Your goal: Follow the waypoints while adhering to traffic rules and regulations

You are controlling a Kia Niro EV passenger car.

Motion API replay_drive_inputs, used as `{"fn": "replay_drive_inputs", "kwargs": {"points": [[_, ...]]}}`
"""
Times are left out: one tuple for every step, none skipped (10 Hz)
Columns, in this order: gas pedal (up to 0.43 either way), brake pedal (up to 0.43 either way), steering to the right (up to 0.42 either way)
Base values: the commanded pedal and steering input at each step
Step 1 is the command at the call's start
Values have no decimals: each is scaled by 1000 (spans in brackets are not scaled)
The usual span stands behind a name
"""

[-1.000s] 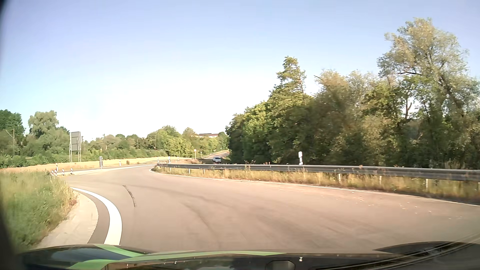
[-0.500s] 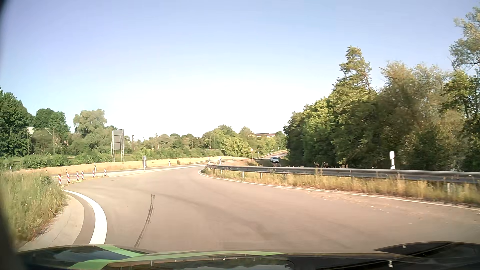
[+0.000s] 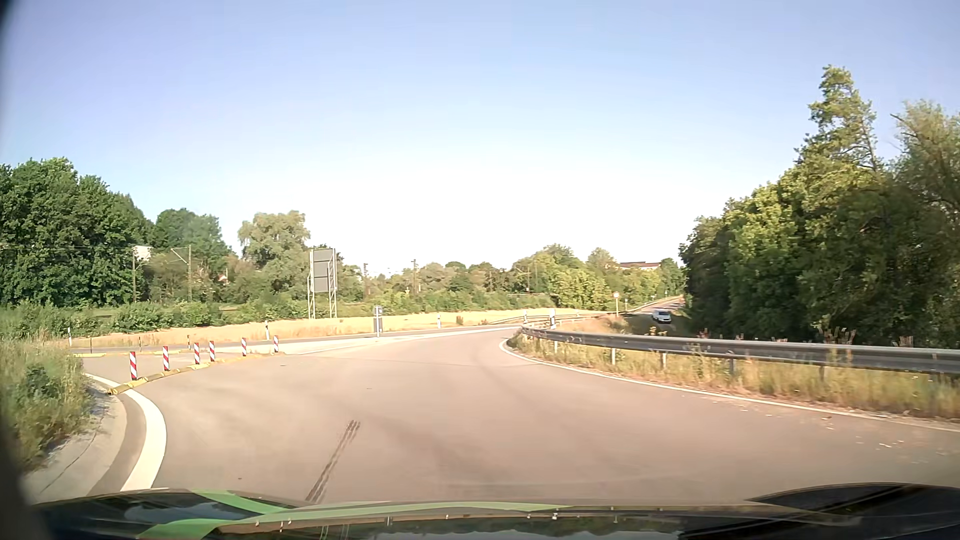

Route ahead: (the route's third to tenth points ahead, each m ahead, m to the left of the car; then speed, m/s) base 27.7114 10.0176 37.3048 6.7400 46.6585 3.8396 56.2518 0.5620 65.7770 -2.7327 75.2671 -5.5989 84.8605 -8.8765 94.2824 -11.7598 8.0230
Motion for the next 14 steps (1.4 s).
{"fn": "replay_drive_inputs", "kwargs": {"points": [[157, 0, -170], [169, 0, -150], [169, 0, -127], [169, 0, -100], [177, 0, -83], [177, 0, -60], [177, 0, -39], [177, 0, -14], [177, 0, 5], [177, 0, 17], [177, 0, 21], [177, 0, 22], [189, 0, 25], [197, 0, 33]]}}
